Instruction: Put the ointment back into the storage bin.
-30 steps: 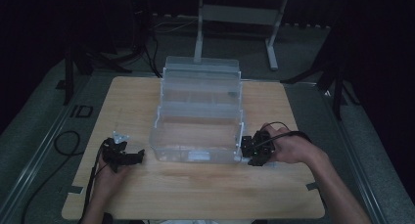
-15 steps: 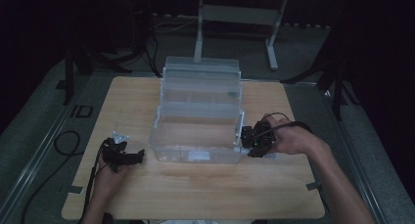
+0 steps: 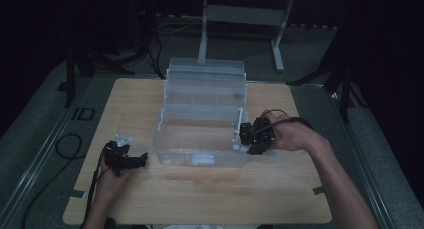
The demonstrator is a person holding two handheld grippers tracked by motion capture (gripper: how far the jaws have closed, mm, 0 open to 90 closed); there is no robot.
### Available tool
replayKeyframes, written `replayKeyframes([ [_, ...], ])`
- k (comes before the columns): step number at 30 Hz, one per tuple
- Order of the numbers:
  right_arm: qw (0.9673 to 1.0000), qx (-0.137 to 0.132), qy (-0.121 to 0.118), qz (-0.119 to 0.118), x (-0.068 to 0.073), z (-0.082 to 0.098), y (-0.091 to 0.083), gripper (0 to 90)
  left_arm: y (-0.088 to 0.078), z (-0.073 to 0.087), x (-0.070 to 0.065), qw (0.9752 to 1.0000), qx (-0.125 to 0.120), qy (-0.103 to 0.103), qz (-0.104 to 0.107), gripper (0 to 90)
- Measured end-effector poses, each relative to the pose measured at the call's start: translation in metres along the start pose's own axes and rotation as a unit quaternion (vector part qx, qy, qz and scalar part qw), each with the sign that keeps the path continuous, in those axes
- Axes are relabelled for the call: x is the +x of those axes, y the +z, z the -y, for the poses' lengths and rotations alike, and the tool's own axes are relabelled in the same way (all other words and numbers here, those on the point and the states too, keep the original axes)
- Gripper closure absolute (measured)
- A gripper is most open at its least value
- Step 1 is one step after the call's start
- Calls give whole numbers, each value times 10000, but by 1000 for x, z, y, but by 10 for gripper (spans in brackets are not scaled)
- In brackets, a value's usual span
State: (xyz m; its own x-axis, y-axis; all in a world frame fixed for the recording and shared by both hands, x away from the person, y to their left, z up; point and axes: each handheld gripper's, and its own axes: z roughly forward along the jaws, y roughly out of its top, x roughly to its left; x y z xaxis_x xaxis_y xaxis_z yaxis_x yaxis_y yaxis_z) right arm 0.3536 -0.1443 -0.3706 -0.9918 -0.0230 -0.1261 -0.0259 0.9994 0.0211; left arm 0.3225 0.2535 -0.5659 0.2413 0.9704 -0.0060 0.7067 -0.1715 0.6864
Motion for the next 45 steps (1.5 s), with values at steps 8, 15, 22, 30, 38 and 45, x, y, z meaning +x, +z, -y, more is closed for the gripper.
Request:
replayKeyframes([
  [8, 10000, 18, -19, 15, -8, -7, 1, 707, 0, 0, 0, 10000, -12, -14, -1, 25],
  [15, 10000, 57, -37, 35, -15, -13, 2, 707, 0, 0, 0, 10000, -18, -3, -8, 25],
  [22, 10000, 41, -61, 57, -22, -20, 5, 707, 0, 0, 0, 10000, -14, -1, -8, 25],
  [30, 9999, 125, -101, 48, -30, -27, 13, 706, 0, 0, 0, 10000, -11, 4, -9, 25],
  [38, 9999, 87, -135, 24, -33, -36, 14, 706, 0, 0, 0, 10000, -13, 2, -8, 25],
  [45, 9998, 126, -161, -3, -35, -46, 19, 705, 0, 0, 0, 10000, -12, 2, -8, 25],
])
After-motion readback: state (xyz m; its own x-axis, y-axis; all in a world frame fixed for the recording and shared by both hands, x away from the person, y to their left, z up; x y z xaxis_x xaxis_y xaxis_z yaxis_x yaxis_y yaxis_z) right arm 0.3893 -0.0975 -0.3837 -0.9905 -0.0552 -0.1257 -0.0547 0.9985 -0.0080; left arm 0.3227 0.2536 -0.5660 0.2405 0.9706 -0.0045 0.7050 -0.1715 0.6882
